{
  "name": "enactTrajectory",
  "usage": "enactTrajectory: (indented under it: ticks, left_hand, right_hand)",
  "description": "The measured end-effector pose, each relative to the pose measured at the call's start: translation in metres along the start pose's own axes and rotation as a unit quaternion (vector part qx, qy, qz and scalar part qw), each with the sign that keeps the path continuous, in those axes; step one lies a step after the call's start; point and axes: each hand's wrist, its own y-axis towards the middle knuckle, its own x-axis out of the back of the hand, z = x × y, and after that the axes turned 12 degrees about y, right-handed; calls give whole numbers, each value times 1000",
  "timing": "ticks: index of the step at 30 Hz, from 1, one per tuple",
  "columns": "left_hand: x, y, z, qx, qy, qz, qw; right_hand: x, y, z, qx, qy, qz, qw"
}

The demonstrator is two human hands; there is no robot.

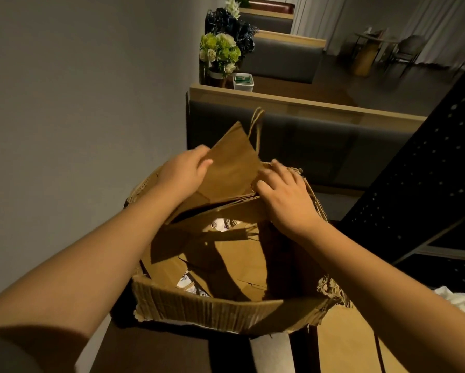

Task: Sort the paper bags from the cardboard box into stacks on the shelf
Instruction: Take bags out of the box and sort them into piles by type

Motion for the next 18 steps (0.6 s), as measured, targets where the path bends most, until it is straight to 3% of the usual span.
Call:
enactTrajectory:
  ticks: [3, 7, 14, 18]
  left_hand:
    - [12, 13, -8, -57, 17, 54, 997]
    - [14, 11, -28, -68, -74, 187, 977]
    - [8, -15, -31, 9, -183, 289, 940]
    - [1, -27, -25, 83, -276, 305, 908]
  right_hand:
    - [10, 13, 16, 95, -23, 48, 994]
    - [11, 28, 36, 180, -82, 86, 976]
    - [-5, 36, 60, 231, -140, 125, 955]
    - [-12, 34, 58, 269, -97, 100, 953]
